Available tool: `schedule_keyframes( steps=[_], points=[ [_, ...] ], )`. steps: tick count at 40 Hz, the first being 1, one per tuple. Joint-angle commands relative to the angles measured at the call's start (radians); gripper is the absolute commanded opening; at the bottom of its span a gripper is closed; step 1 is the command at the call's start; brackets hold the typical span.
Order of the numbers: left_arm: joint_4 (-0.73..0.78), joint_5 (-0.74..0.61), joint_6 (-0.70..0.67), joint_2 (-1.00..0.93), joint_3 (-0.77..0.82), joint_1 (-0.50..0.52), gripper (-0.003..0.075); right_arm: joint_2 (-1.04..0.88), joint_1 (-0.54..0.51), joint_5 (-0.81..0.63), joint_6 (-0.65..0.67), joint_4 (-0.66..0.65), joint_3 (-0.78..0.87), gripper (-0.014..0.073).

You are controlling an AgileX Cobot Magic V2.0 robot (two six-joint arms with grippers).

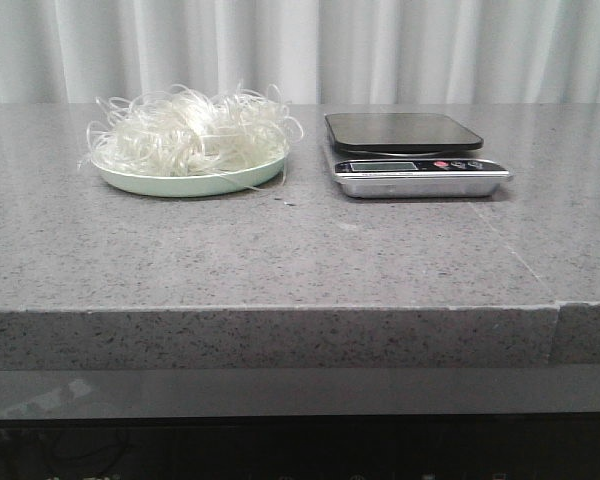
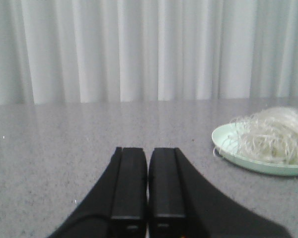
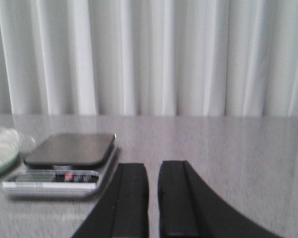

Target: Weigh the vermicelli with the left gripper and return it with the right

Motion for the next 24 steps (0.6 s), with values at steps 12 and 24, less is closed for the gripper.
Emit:
schedule_keyframes(
  steps=[12, 24],
  points=[
    [-0.006, 0.220, -0.011, 0.165, -0.446, -0.001, 0.0156, 0.107, -0.008, 0.218, -0.001, -0.007, -0.382, 0.0234],
    [-0.006, 0.390, -0.011, 0.359, -0.608, -0.001, 0.0156, 0.334, -0.008, 0.371, -0.001, -0.007, -0.536, 0.0234]
  ],
)
